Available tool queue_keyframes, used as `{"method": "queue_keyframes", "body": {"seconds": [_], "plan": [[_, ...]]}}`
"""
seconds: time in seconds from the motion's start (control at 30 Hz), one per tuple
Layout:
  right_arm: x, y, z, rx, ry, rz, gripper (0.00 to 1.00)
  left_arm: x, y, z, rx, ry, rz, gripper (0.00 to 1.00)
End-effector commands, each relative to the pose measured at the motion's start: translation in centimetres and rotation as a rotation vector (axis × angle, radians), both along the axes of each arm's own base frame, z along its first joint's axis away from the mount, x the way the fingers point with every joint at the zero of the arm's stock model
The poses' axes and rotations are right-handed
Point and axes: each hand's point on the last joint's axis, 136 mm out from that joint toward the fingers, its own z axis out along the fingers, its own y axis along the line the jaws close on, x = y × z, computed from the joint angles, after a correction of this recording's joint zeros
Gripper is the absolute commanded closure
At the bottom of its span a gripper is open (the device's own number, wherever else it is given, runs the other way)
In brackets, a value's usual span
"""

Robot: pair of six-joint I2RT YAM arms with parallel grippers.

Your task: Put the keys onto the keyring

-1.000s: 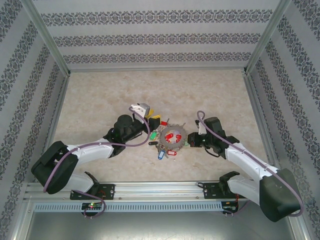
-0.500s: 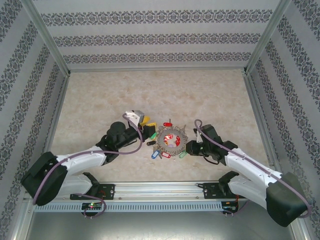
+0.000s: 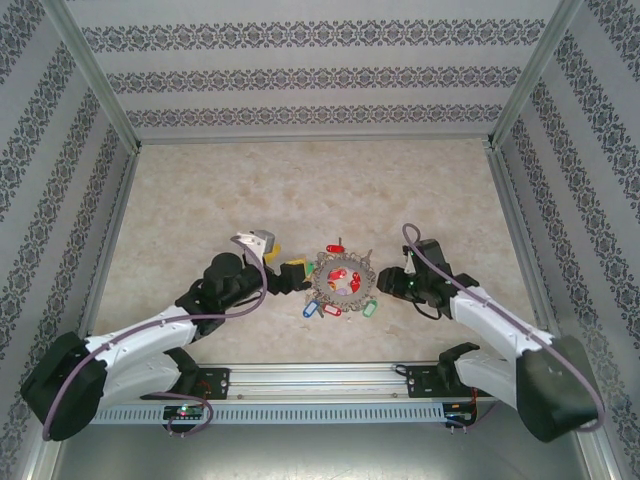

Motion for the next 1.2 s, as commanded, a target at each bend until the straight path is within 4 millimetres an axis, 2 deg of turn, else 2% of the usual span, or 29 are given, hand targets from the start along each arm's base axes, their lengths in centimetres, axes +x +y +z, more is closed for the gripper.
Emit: {"method": "queue_keyframes", "body": {"seconds": [0.0,0.1,0.33,0.63,0.87,1.17], "plan": [[1.1,2.3,1.0,0.106,0.011,0.051,0.55,0.0,-1.1,-1.6,-0.008,0.158,-0.014,0.06],[1.0,3.5,0.5,0.159,0.048,0.077,0.57,0.8,-1.3,-2.8,-0.015,0.206,0.018,0.07],[0.5,3.6,-0.6,0.183,0.077,0.04,0.62,1.6,-1.7,-3.8,-0.016,0.244,0.042,0.06],[-0.2,4.3,-2.1,0.192,0.118,0.04,0.63,1.7,-1.8,-4.0,-0.008,0.253,0.042,0.06],[0.1,5.8,-2.5,0.2,0.126,0.047,0.7,1.6,-1.6,-4.3,-0.005,0.262,0.05,0.06],[0.8,5.5,-2.8,0.207,0.082,-0.008,0.73,1.5,-1.5,-4.5,-0.003,0.262,0.053,0.06]]}}
